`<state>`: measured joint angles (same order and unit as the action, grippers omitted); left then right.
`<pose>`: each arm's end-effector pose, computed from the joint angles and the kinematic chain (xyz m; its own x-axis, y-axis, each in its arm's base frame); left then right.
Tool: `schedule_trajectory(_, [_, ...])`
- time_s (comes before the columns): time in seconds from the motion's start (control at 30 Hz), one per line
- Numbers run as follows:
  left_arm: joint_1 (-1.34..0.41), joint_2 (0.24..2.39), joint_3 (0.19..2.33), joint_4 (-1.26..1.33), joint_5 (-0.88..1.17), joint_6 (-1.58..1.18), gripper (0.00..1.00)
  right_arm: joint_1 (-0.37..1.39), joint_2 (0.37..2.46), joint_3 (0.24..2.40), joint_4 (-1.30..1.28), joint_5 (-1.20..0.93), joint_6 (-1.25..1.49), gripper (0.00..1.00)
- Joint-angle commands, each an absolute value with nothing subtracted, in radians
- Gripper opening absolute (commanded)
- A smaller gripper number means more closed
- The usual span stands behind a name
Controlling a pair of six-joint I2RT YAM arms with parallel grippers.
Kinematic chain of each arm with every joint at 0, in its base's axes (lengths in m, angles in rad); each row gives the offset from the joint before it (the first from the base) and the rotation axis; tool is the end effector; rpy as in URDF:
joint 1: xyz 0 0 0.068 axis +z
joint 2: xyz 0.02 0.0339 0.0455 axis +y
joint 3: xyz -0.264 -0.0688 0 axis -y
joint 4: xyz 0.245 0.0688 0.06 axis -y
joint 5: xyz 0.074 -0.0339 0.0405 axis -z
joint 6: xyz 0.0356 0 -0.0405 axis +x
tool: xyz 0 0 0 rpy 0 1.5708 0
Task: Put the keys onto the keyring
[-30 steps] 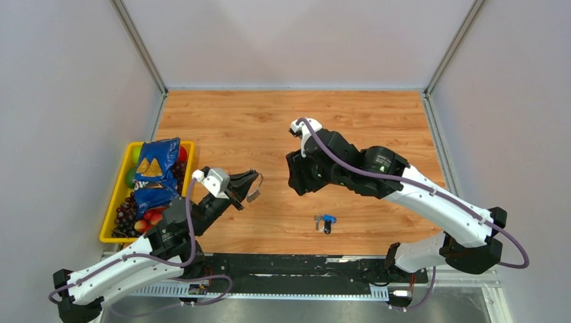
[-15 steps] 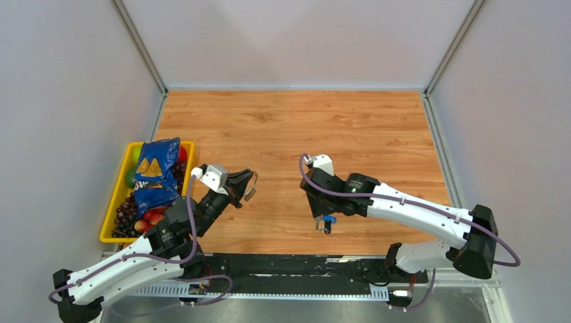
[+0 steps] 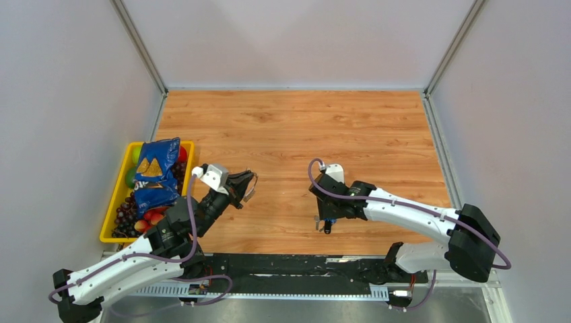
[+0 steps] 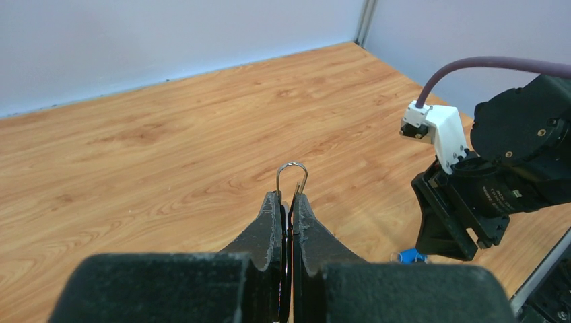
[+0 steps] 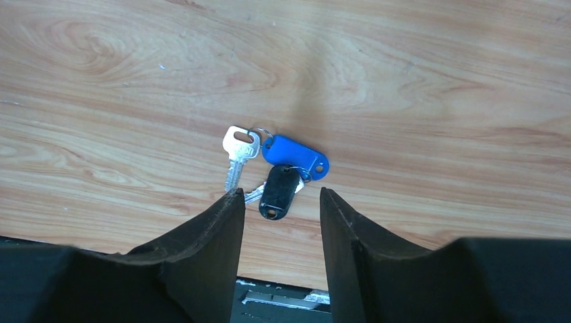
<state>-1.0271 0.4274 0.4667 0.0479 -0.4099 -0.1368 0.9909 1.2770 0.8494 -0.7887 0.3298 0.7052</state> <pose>0.0786 -0.1026 0.3018 -0.0344 -0.1849 -0.9822 0.5803 0.7964 -0.1702 0.1350 0.1850 0.2182 -0.8644 -0.2004 -0.4612 -0.2227 0.9749 -0.0063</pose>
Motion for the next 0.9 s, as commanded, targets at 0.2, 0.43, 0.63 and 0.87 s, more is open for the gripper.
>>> schedule_trajectory(0.2, [-1.026,0.451,0.509,0.085,-0.394,-0.148,0.00,0.951,1.233,0.737,-0.657,0.276,0.715,0.45])
schedule_trajectory(0.43, [-1.026,0.466,0.503,0.095,-0.391,-0.143,0.00,0.901,1.238,0.688,-0.575,0.194,0.655,0.46])
schedule_trajectory(0.63, [-1.027,0.479,0.508,0.096,-0.384,-0.138,0.00,0.858,1.242,0.681,-0.527,0.159,0.586,0.47])
schedule_trajectory(0.87, [-1.026,0.483,0.506,0.096,-0.386,-0.137,0.00,0.834,1.275,0.662,-0.472,0.088,0.553,0.46])
